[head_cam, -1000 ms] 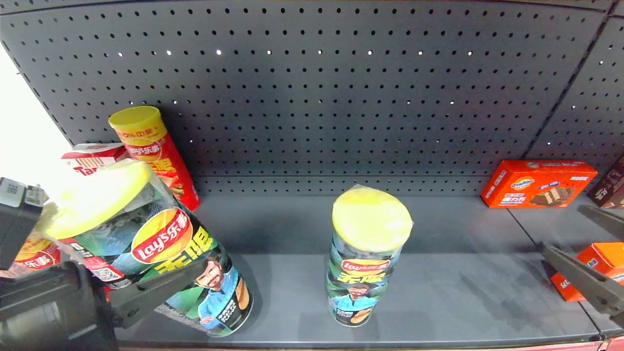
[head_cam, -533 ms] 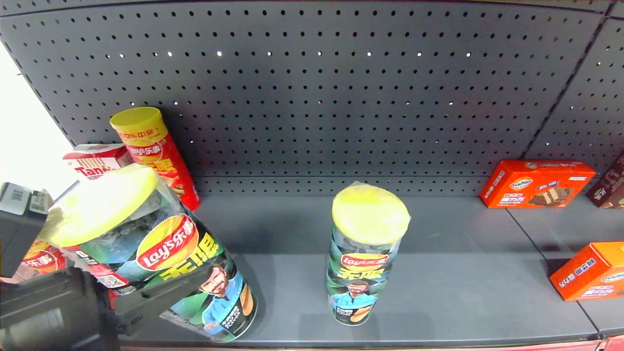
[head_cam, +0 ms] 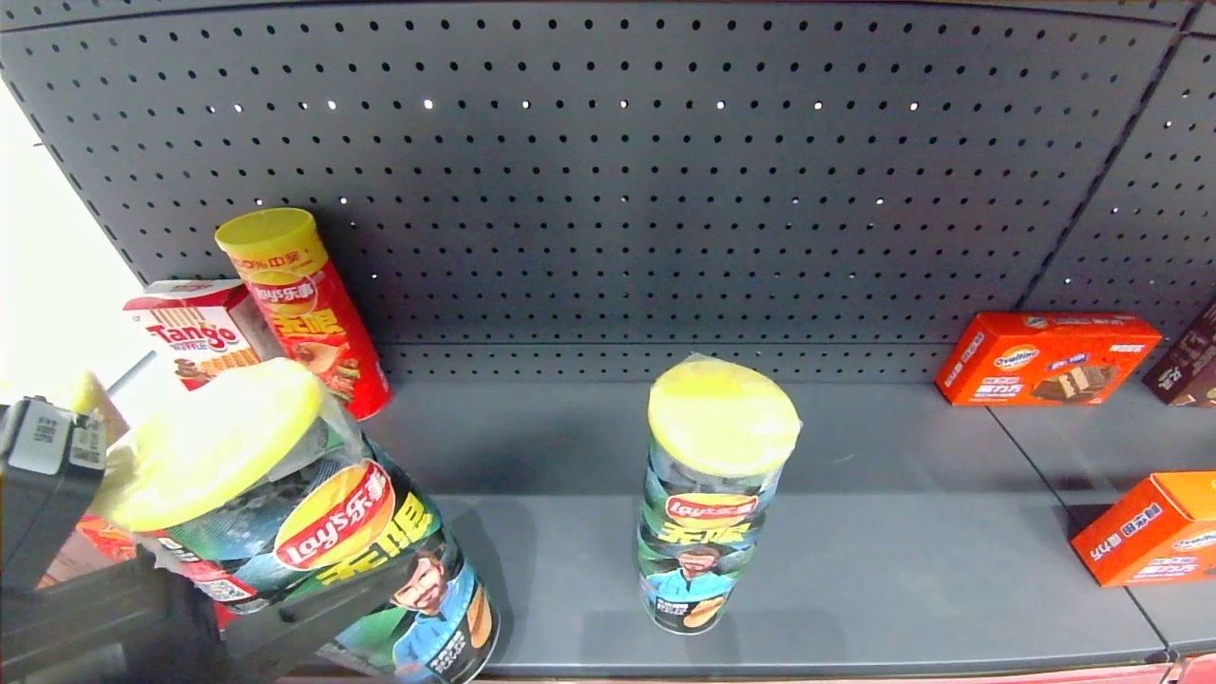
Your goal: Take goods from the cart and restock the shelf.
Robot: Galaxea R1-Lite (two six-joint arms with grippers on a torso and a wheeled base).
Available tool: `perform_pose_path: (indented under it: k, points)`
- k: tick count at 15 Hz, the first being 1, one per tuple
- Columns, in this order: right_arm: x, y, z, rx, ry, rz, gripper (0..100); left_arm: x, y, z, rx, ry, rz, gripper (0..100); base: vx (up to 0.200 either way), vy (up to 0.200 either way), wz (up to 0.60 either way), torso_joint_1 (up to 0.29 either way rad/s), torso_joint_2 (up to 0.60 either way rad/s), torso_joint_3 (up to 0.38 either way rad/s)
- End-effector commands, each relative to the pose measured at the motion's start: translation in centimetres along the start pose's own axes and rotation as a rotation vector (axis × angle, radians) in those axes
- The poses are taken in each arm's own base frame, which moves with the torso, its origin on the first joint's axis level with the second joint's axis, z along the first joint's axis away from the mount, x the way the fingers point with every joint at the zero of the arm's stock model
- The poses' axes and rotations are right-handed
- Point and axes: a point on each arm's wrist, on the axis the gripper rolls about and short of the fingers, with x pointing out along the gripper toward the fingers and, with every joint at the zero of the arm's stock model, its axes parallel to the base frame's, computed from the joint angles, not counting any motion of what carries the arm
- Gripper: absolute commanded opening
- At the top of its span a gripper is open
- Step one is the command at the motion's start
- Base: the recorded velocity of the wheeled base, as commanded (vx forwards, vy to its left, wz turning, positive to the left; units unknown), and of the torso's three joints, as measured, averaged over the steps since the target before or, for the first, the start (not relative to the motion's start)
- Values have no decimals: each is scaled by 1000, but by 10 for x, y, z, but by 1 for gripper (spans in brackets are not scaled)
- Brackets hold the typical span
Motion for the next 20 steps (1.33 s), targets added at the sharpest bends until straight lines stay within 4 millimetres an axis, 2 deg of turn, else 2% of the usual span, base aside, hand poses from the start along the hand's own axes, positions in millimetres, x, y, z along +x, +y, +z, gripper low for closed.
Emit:
perform_pose_path:
  k: [1,4,8,11,13,16,18,20]
  points:
    - [0,0,-3,-25,15,-9,100,-8,-3,-3,3,-14,-4,0,0,0,0,0,0,0]
    - [0,0,-3,-21,15,-9,100,-13,-5,-4,8,-25,-7,0,0,0,0,0,0,0]
    - [0,0,-2,-21,13,-9,100,-11,-4,12,23,-72,-5,0,0,0,0,0,0,0]
    - [0,0,-3,-21,15,-8,100,6,2,22,19,-57,0,0,0,0,0,0,0,0]
    - [0,0,-3,-21,15,-9,100,28,3,35,20,-46,-44,0,0,0,0,0,0,0]
    - [0,0,-3,-21,15,-9,100,44,2,32,51,59,-74,0,0,0,0,0,0,0]
    - [0,0,-3,-21,15,-9,100,60,8,32,83,110,-72,0,0,0,0,0,0,0]
    - [0,0,-3,-21,15,-9,100,77,16,40,84,111,-42,0,0,0,0,0,0,0]
